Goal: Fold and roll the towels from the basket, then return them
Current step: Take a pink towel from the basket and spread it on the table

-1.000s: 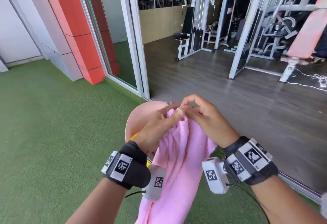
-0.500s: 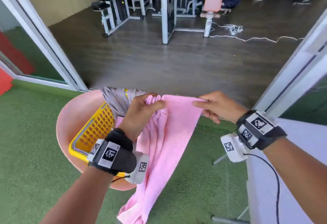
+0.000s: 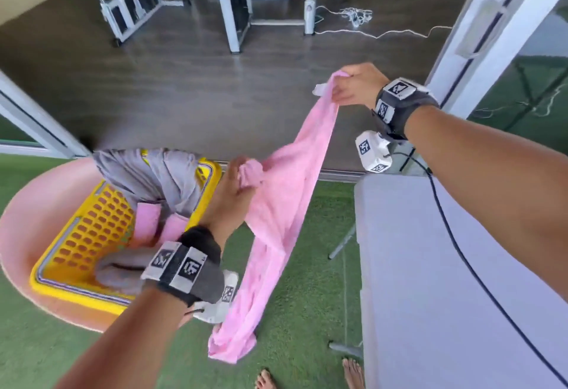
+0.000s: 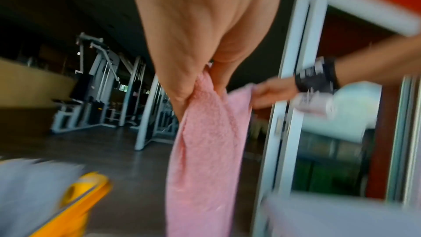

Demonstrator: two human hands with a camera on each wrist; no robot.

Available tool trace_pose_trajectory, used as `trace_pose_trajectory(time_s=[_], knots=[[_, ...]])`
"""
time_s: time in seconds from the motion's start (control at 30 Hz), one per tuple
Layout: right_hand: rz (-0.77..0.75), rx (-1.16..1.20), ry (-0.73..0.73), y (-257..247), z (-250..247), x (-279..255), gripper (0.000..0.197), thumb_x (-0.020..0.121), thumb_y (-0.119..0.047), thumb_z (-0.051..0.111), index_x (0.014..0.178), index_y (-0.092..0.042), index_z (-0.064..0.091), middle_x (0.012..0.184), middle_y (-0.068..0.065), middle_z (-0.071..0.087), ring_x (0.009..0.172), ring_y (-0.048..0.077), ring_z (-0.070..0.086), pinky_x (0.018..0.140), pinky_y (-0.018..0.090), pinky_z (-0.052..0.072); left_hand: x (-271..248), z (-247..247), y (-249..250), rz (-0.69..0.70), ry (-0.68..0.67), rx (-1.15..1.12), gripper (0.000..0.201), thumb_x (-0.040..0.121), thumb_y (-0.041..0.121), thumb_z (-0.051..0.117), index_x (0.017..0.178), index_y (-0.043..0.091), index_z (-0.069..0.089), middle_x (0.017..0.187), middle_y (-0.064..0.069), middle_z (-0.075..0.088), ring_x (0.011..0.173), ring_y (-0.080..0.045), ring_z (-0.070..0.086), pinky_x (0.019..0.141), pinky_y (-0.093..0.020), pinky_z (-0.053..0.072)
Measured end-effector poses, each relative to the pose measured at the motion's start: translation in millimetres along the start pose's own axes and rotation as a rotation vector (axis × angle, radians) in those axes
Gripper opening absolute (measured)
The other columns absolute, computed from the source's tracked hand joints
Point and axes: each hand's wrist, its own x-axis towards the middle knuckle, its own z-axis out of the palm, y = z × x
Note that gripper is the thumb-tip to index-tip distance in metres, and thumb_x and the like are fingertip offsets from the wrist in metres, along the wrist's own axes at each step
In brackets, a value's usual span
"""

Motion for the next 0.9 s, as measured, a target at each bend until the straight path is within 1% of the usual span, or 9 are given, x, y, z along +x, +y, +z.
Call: trace_pose_trajectory(time_s=[0.13, 0.27, 0.37, 0.5, 0.57, 0.63, 0.7, 0.8, 0.9], knots=[[0.106, -0.244, -0.086, 72, -28, 24, 0.025, 0.095, 0.001, 0.040, 0.077, -0.007, 0.057, 0.060, 0.007, 0.065, 0.054, 0.015, 0.067, 0.057, 0.025, 0.056, -71, 14, -104, -0.336, 0.058, 0.486, 0.028, 0.081, 0.004, 0.050, 0.105, 0.006, 0.062, 0.094, -0.014, 0.066, 0.085, -0.029, 0.062, 0.073, -0.037, 0.049], [0.167, -0.587, -0.235, 160, -78, 12, 0.027, 0.093, 0.007, 0.043, 0.082, 0.005, 0.067, 0.061, 0.009, 0.066, 0.056, 0.015, 0.068, 0.061, 0.031, 0.054, -148, 105, -132, -0.585, -0.100, 0.295, 0.033, 0.091, -0.003, 0.039, 0.067, 0.019, 0.038, 0.065, 0.005, 0.034, 0.061, -0.014, 0.037, 0.055, -0.027, 0.029], [0.199, -0.953, -0.316, 209, -124, -16, 0.019, 0.089, 0.003, 0.052, 0.082, 0.004, 0.069, 0.079, 0.019, 0.069, 0.085, 0.032, 0.069, 0.067, 0.029, 0.044, -171, 202, -123, -0.610, -0.243, 0.215, 0.030, 0.091, -0.006, 0.038, 0.069, 0.016, 0.037, 0.066, 0.002, 0.036, 0.061, -0.013, 0.038, 0.058, -0.027, 0.035], [0.314, -1.552, -0.347, 269, -207, -64, 0.026, 0.093, -0.009, 0.049, 0.113, -0.005, 0.065, 0.116, 0.013, 0.064, 0.110, 0.029, 0.059, 0.089, 0.032, 0.047, -179, 331, -86, -0.534, -0.408, 0.198, 0.032, 0.085, -0.003, 0.044, 0.065, 0.021, 0.039, 0.063, 0.007, 0.043, 0.062, -0.014, 0.044, 0.056, -0.023, 0.034], [0.450, -1.539, -0.096, 296, -253, -90, 0.028, 0.091, -0.012, 0.052, 0.112, 0.001, 0.062, 0.112, 0.021, 0.062, 0.106, 0.038, 0.060, 0.092, 0.043, 0.048, -186, 381, -55, -0.448, -0.612, 0.132, 0.023, 0.088, -0.004, 0.046, 0.072, 0.012, 0.049, 0.070, 0.003, 0.050, 0.063, -0.009, 0.045, 0.058, -0.020, 0.035], [0.582, -1.493, 0.127, 307, -282, -126, 0.032, 0.093, -0.018, 0.050, 0.116, 0.003, 0.058, 0.117, 0.029, 0.056, 0.110, 0.043, 0.056, 0.096, 0.054, 0.045, -194, 412, -27, -0.385, -0.940, -0.012, 0.020, 0.092, 0.002, 0.052, 0.112, 0.004, 0.057, 0.111, -0.006, 0.059, 0.090, -0.010, 0.056, 0.072, -0.008, 0.040], [0.643, -1.474, 0.207, 320, -282, -157, 0.044, 0.099, -0.017, 0.038, 0.141, -0.005, 0.036, 0.150, 0.026, 0.026, 0.136, 0.042, 0.029, 0.113, 0.056, 0.022, -207, 424, -16, -0.297, -1.162, 0.020, 0.065, 0.092, 0.017, 0.060, 0.148, 0.015, 0.027, 0.153, -0.001, 0.024, 0.133, -0.012, 0.032, 0.105, -0.023, 0.027], [0.320, -1.487, 0.100, 338, -242, -176, 0.062, 0.096, -0.031, 0.044, 0.151, -0.024, 0.016, 0.160, 0.010, -0.007, 0.147, 0.033, -0.003, 0.117, 0.056, 0.001, -222, 408, -48, 0.042, -1.023, 0.556, 0.088, 0.089, 0.040, 0.061, 0.152, 0.032, 0.001, 0.159, -0.008, -0.013, 0.145, -0.028, -0.009, 0.114, -0.056, -0.007], [0.244, -1.241, -0.172, 362, -193, -191, 0.076, 0.090, -0.063, 0.043, 0.151, -0.038, 0.004, 0.159, 0.001, -0.018, 0.145, 0.030, -0.013, 0.115, 0.061, -0.002, -234, 377, -107, 0.126, -0.909, 0.826, 0.091, 0.088, 0.033, 0.057, 0.150, 0.039, -0.009, 0.155, -0.010, -0.027, 0.142, -0.035, -0.023, 0.110, -0.066, -0.007]])
